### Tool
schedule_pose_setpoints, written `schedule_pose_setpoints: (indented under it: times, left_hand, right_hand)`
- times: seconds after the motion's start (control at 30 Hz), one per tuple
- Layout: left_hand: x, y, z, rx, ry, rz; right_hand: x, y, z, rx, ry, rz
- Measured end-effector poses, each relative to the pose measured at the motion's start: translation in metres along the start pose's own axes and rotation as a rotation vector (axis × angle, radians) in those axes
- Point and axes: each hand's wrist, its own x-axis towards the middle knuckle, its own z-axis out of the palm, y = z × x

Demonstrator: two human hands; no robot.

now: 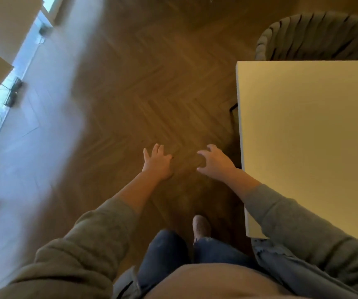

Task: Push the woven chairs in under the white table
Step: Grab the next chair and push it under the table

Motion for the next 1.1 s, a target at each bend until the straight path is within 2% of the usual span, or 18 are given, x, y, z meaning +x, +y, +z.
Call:
schedule_pose_setpoints:
  times: [0.3,0.53,0.67,0.8,0.9,1.1]
  left_hand:
    - [0.176,-0.057,-0.118,0.132,0.028,0.214]
    - [0.311,-0.093,-0.220,0.324,0.033,0.416]
    - [0.380,-0.070,-0.264,0.397,0.036,0.526]
    - [0.449,-0.030,-0.313,0.454,0.097,0.664]
    - [0.504,0.008,-0.353,0.483,0.133,0.733]
    - [0.607,0.079,-0.439,0.612,0.133,0.842]
  right_hand:
    - [0.174,-0.012,-0.078,-0.076,0.097,0.172]
    - [0.266,-0.013,-0.145,0.149,0.192,0.389]
    - [0.300,0.001,-0.182,0.273,0.351,0.513]
    - [0.347,0.033,-0.223,0.336,0.562,0.685]
    - [0.387,0.068,-0.256,0.371,0.652,0.785]
    - [0.455,0.149,-0.327,0.431,0.650,0.948]
